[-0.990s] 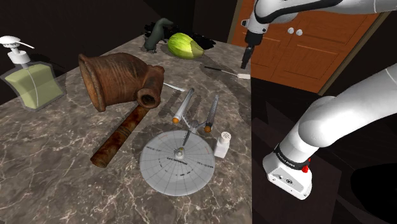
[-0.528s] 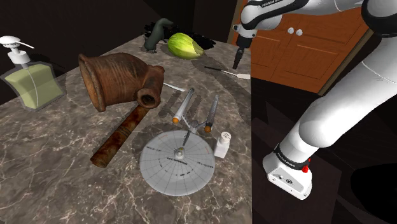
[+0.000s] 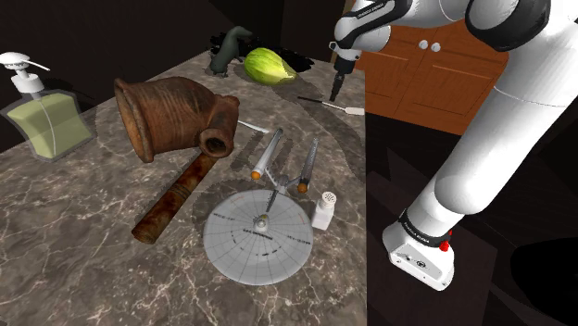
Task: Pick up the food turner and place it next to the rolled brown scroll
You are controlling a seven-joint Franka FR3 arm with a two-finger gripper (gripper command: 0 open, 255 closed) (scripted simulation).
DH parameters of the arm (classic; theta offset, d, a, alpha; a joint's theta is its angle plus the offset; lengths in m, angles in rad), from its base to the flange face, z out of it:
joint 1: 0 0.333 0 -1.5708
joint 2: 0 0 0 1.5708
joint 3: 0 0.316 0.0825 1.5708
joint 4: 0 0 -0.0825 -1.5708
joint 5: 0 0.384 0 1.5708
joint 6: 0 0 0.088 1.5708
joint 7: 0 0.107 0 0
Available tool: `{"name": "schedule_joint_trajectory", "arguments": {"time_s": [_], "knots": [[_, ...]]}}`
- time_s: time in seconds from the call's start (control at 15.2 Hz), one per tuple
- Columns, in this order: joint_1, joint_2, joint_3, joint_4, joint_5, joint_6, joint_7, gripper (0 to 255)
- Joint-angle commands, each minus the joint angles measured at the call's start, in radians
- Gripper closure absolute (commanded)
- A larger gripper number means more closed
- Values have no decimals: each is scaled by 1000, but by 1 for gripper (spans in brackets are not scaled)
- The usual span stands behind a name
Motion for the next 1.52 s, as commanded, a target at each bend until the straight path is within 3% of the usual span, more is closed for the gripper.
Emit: {"name": "schedule_joint_trajectory", "arguments": {"time_s": [0.0,0.73,0.79,1.45], "knots": [[-1,16,1,-10,10,26,-9,0],[-3,43,5,-29,27,68,-20,0],[-3,43,5,-29,27,68,-20,255],[-2,36,4,-24,23,56,-16,255]]}}
